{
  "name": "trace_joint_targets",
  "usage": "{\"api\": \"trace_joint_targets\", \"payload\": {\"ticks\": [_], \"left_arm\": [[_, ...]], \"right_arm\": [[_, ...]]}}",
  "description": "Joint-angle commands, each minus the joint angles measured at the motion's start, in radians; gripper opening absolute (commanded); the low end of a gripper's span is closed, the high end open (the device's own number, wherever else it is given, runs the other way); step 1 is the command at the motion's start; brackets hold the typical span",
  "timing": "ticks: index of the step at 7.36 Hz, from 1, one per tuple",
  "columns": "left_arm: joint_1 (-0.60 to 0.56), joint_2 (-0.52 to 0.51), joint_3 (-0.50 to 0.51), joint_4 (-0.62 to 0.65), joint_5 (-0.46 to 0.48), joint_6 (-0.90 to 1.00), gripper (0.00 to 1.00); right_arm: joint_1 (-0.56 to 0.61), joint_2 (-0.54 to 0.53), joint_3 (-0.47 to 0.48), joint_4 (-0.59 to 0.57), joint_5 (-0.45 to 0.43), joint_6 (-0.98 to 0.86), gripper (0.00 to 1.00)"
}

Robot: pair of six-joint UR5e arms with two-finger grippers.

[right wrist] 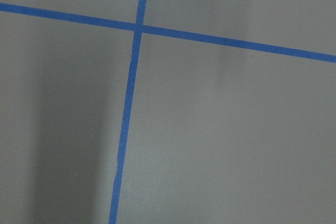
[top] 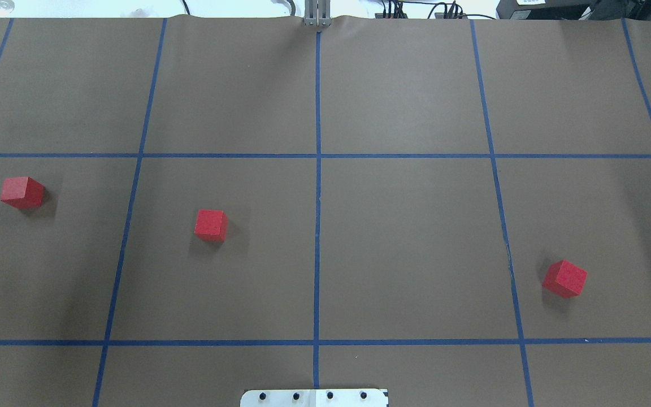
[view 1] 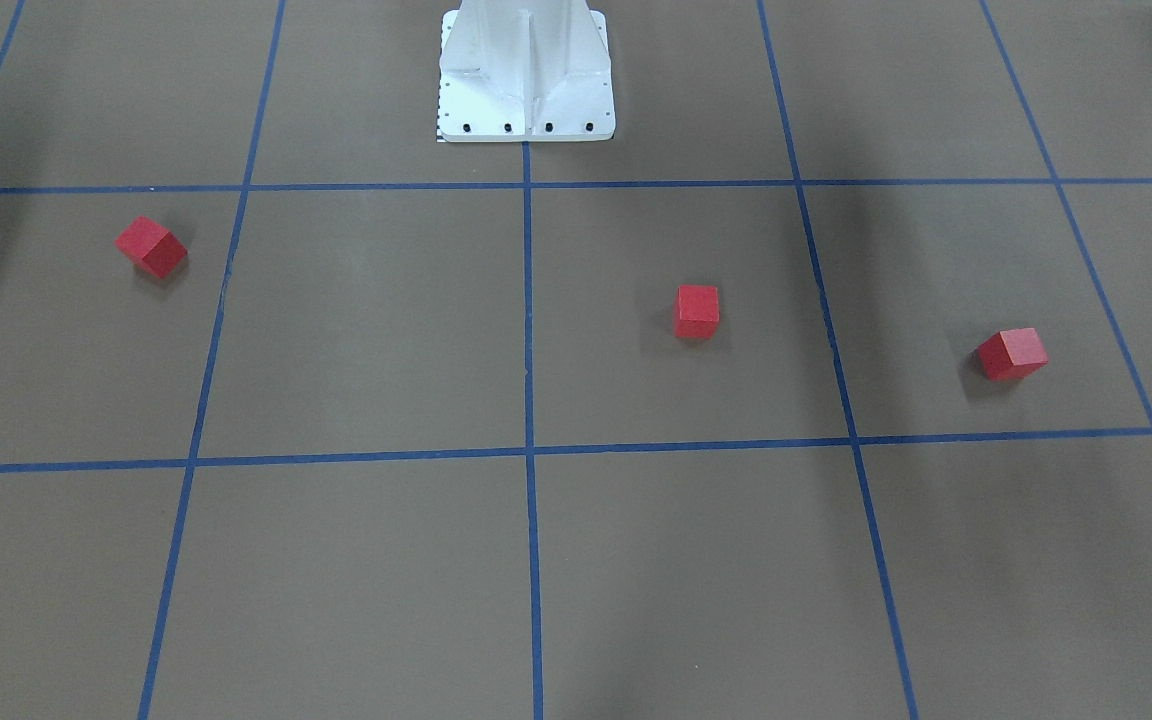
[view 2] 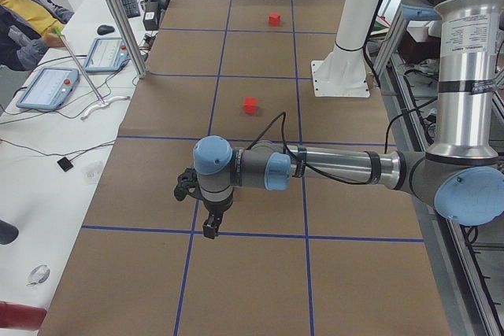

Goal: Form red blocks into L shape at center

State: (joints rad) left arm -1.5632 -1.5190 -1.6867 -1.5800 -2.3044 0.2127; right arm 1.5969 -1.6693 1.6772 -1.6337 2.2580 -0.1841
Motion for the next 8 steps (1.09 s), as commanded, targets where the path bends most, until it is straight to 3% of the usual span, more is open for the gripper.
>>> {"api": "trace_joint_targets", "payload": {"ticks": [1, 4, 6, 8], "left_arm": [[0.002, 0.000, -0.016, 0.000, -0.003, -0.006, 1.00], [0.005, -0.006, -0.036, -0.008, -0.001, -0.003, 1.00], [0.005, -0.053, -0.019, -0.175, 0.005, -0.007, 1.00], [0.006, -0.117, 0.028, -0.207, -0.004, -0.007, 1.00]], "right_arm": [[0.000, 0.000, 0.007, 0.000, 0.006, -0.002, 1.00], [0.000, 0.008, 0.038, 0.002, 0.006, 0.000, 1.00], [0.000, 0.055, 0.116, 0.021, 0.006, 0.003, 1.00], [0.000, 0.054, 0.107, 0.061, 0.029, 0.041, 1.00]]}}
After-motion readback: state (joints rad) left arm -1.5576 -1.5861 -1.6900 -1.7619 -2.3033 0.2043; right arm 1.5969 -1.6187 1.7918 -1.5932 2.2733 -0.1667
